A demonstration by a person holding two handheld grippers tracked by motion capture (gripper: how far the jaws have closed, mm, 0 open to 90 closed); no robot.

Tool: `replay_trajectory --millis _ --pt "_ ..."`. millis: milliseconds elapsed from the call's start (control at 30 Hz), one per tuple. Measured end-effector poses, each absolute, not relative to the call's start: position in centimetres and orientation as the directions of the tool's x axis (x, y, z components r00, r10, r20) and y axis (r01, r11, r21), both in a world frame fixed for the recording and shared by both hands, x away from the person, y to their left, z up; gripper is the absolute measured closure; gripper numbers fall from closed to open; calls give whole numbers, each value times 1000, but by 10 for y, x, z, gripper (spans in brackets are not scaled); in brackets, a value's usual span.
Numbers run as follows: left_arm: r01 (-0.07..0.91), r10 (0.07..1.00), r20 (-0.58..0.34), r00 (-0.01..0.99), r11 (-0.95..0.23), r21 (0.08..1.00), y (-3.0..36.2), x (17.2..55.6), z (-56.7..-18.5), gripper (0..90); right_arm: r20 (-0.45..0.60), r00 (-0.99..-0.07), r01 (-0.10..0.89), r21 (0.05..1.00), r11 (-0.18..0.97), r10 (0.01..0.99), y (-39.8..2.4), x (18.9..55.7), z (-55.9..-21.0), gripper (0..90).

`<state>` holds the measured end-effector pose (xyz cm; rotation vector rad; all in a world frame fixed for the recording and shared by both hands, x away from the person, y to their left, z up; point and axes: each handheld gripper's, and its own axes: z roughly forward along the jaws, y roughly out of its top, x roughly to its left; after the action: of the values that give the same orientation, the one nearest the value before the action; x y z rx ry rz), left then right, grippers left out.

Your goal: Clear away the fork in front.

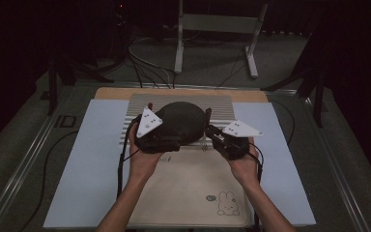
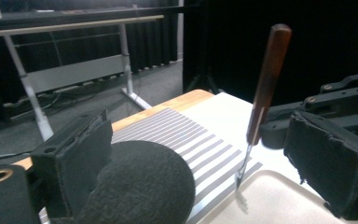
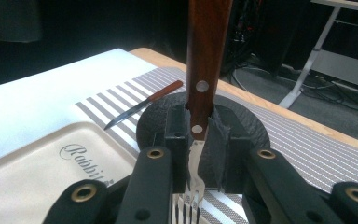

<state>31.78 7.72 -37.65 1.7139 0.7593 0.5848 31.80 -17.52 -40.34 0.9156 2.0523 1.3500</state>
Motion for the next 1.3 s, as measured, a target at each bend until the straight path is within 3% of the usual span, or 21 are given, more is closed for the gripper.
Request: replay_trajectory --millis 367,667,900,1100,1133,1300 --pt "202 707 -24 707 -169 965 47 324 -376 276 -55 -658 247 926 285 751 -167 313 -407 776" --pt "220 667 -54 743 -168 961 31 327 -379 520 -50 -672 236 931 278 739 -160 309 -405 776" --pt "209 655 -56 754 -158 965 29 327 -379 769 -51 -675 228 934 274 736 -158 307 -404 776" --pt "221 644 -77 761 -146 964 33 328 -379 802 -47 -684 226 935 273 728 -159 306 -403 771" --pt "220 644 -72 762 -152 964 33 328 -379 803 -51 -685 222 936 274 727 -159 306 -403 764" --pt "221 652 -61 755 -167 961 36 329 -379 803 -39 -705 208 943 259 708 -163 305 -404 542"
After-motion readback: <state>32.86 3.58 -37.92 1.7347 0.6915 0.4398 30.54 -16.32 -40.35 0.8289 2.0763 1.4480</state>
